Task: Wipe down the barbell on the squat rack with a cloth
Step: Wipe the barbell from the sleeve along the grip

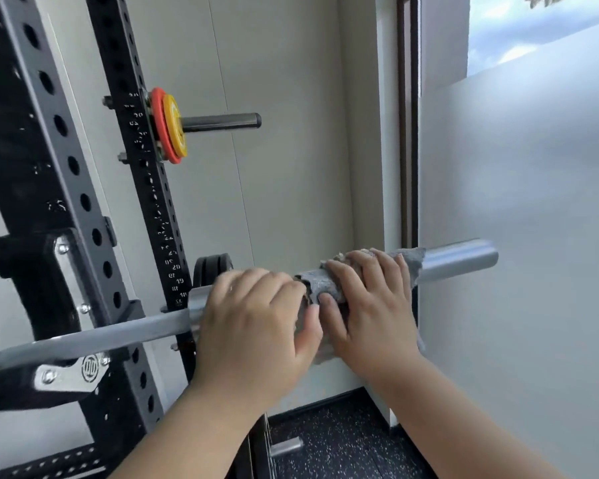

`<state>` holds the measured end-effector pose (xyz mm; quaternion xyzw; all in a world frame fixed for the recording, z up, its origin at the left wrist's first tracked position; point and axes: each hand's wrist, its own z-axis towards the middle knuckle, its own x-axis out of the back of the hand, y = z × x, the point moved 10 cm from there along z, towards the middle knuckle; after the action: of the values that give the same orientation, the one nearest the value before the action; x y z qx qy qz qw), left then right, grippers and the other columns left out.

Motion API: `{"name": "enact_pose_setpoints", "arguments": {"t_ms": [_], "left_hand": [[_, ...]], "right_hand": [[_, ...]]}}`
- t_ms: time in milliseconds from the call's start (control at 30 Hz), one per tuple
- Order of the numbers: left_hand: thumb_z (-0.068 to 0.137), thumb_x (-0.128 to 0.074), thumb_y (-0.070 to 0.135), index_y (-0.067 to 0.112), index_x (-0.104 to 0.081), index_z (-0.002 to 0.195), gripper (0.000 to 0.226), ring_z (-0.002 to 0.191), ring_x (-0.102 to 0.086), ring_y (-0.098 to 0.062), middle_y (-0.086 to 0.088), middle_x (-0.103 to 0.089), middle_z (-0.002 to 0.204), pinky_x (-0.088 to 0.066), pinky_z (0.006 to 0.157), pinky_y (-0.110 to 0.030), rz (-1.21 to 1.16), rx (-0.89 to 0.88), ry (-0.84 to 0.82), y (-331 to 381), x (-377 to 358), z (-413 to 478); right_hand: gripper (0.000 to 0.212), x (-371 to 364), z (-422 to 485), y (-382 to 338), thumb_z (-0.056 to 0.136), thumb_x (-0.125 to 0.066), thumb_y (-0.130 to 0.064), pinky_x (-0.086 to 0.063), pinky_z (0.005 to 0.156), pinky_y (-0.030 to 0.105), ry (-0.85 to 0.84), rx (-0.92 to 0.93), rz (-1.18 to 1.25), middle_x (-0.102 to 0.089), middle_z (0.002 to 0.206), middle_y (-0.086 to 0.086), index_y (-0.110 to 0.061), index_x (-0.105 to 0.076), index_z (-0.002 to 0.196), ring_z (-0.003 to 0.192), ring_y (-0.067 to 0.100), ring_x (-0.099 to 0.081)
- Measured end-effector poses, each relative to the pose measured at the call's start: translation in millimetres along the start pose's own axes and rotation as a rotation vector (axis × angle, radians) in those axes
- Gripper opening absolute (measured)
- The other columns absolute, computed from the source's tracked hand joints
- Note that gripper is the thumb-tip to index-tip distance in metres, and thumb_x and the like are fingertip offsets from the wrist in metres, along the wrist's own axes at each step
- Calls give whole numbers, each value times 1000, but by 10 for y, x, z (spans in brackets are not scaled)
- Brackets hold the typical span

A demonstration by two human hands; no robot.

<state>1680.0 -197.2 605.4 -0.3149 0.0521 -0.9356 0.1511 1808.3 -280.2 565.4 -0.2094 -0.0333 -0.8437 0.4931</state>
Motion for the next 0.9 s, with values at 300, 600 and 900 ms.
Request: {"name": "enact_pose_setpoints", "arguments": {"t_ms": [300, 600, 900], "left_hand": [[99, -32, 45, 17, -70, 122, 53, 97, -70, -25, 2, -74, 111, -46, 96, -44, 123, 248, -146, -1013, -159, -238], [97, -42, 29, 3, -52, 150, 60, 143, -50, -28, -12, -55, 152, -29, 123, -45, 26, 86, -38, -826, -56, -581], [102, -35, 39, 14, -61, 142, 54, 126, -64, -22, 0, -69, 134, -48, 107, -47, 68, 123, -102, -1264, -27, -463]], "right_hand": [[32, 18, 198, 201, 97, -45, -39, -40, 111, 57, 67, -313, -37, -70, 95, 0, -19, -63, 79, 104, 35, -56], [34, -219, 81, -842, 99, -52, -51, -43, 103, 48, -61, 82, -31, -68, 110, -3, -25, -71, 110, 103, 27, -59], [29, -212, 298, -946, 96, -45, -40, -43, 91, 44, -64, -121, -100, -68, 84, -8, -27, -65, 81, 86, 26, -61]]}}
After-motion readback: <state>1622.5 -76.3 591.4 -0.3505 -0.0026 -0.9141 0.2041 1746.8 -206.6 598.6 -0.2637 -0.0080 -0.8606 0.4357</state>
